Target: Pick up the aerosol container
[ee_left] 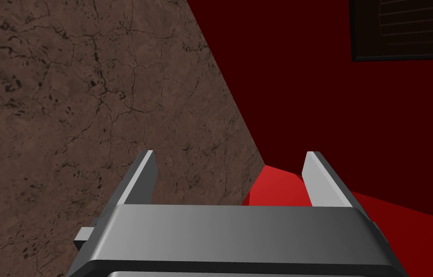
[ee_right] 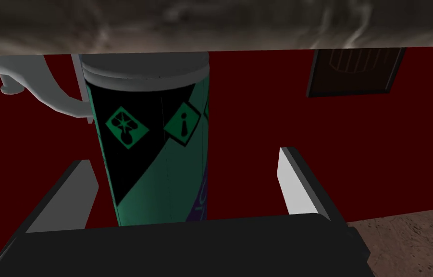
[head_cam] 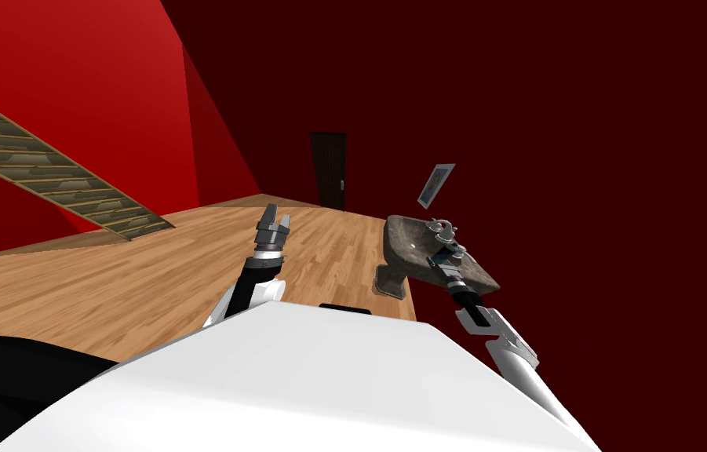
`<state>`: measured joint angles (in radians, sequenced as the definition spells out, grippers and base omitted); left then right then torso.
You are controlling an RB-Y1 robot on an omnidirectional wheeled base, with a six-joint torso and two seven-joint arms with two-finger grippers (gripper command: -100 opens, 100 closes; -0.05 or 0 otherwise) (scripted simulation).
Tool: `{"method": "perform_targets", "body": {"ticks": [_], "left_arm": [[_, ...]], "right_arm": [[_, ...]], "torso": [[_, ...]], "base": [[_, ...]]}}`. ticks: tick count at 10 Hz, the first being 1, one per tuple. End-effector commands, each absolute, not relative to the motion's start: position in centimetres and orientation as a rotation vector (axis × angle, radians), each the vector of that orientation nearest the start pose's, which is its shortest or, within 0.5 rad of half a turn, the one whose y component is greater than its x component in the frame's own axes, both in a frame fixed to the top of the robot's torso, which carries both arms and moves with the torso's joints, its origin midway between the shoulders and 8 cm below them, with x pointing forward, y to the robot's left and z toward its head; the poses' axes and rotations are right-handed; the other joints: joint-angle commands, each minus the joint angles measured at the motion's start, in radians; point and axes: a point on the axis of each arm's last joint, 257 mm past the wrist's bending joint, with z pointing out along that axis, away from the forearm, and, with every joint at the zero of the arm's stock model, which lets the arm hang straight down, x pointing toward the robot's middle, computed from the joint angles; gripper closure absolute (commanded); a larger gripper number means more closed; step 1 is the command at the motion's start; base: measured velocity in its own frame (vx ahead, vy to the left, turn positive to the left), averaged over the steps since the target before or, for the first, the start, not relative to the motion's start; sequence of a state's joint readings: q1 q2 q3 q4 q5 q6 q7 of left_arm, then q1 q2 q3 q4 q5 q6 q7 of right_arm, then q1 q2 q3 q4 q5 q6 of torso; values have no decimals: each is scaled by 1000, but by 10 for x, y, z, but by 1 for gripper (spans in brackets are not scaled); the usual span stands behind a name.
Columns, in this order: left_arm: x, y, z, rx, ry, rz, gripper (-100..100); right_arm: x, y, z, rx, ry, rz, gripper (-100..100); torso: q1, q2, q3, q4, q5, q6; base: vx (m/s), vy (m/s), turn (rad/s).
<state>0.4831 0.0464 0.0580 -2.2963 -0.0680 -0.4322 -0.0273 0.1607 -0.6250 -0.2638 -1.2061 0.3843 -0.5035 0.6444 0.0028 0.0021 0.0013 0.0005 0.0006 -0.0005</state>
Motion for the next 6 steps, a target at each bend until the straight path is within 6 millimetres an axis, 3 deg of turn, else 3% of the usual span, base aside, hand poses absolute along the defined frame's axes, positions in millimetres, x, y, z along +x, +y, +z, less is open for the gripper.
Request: {"method": "perform_targets", "body": {"ticks": [1,3,5,6], "left_arm": [[352,287,25,-593,713,-1171,0],[352,287,25,-593,713,-1171,0],[352,287,25,-593,713,-1171,0],[352,287,25,-593,713,-1171,0]], "right_arm": [[461,-528,-233,-45,1577,-80,-100],[471,-534,-231,-27,1572,-84,-100],[466,-543,-244,-5,1599,-95,-100],[481,-536,-231,-49,1575,-81,-100]], "torso": [[0,0,0,0,0,0],[3,2,1,1,1,-1],[1,0,0,0,0,0],[1,-1,-1,0,0,0]], "base": [[-41,24,-14],[-46,24,-5],[0,1,2],[-37,21,-15]]}}
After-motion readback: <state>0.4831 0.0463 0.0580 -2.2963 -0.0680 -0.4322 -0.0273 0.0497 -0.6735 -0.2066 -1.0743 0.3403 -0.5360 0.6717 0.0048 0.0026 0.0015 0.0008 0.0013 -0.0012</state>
